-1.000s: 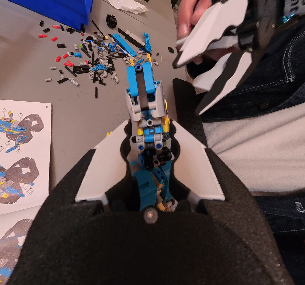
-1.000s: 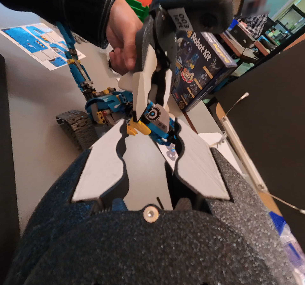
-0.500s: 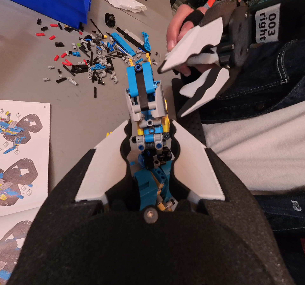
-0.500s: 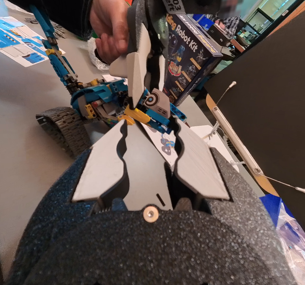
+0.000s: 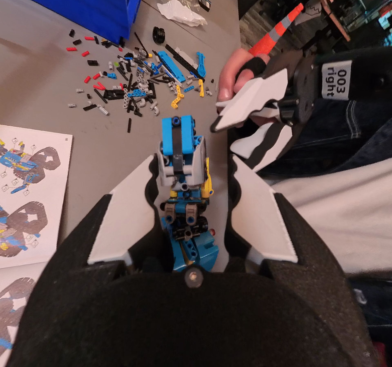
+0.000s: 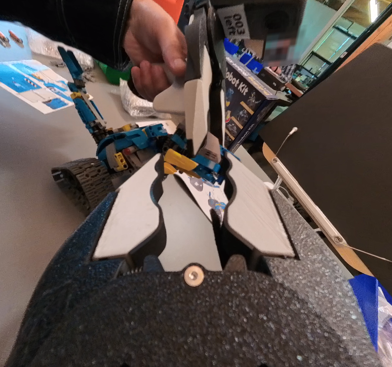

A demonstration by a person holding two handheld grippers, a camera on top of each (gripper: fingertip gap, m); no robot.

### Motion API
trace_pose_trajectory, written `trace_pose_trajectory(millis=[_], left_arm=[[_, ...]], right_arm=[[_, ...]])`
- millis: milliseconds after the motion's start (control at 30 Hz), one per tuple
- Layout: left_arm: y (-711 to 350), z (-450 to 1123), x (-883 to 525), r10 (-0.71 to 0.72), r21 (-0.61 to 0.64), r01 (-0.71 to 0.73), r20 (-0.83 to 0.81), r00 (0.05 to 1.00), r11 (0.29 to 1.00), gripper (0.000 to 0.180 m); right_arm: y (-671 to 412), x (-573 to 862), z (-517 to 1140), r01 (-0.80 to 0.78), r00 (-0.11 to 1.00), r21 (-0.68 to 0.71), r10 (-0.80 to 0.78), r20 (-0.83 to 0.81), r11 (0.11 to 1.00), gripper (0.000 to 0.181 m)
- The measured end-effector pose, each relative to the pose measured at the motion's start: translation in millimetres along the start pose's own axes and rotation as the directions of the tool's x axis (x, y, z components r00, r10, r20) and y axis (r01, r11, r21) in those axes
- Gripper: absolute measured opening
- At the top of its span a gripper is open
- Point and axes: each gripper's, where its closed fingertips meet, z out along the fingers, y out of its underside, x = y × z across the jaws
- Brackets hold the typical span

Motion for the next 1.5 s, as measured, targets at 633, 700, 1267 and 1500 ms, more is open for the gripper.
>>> trace_pose_trajectory(millis=[633,700,1267,1500], left_arm=[[-7,0,-3,-0.183,0.026,0.196,-0.261,0.948,0.98,0.039],[-6,-1,-4,-0.174,0.028,0.189,-0.272,0.946,0.982,0.04],[0,-10,-7,-0.142,0.045,0.163,-0.296,0.944,0.986,0.037],[1,-13,-5,-0.146,0.06,0.173,-0.317,0.937,0.983,0.041]], right_arm=[[19,35,18,-0.891,0.421,0.02,0.81,0.409,0.453,0.054],[22,33,20,-0.899,0.402,0.004,0.82,0.409,0.439,0.054],[18,27,28,-0.92,0.289,-0.141,0.878,0.383,0.364,0.037],[18,26,29,-0.931,0.226,-0.184,0.894,0.387,0.315,0.037]])
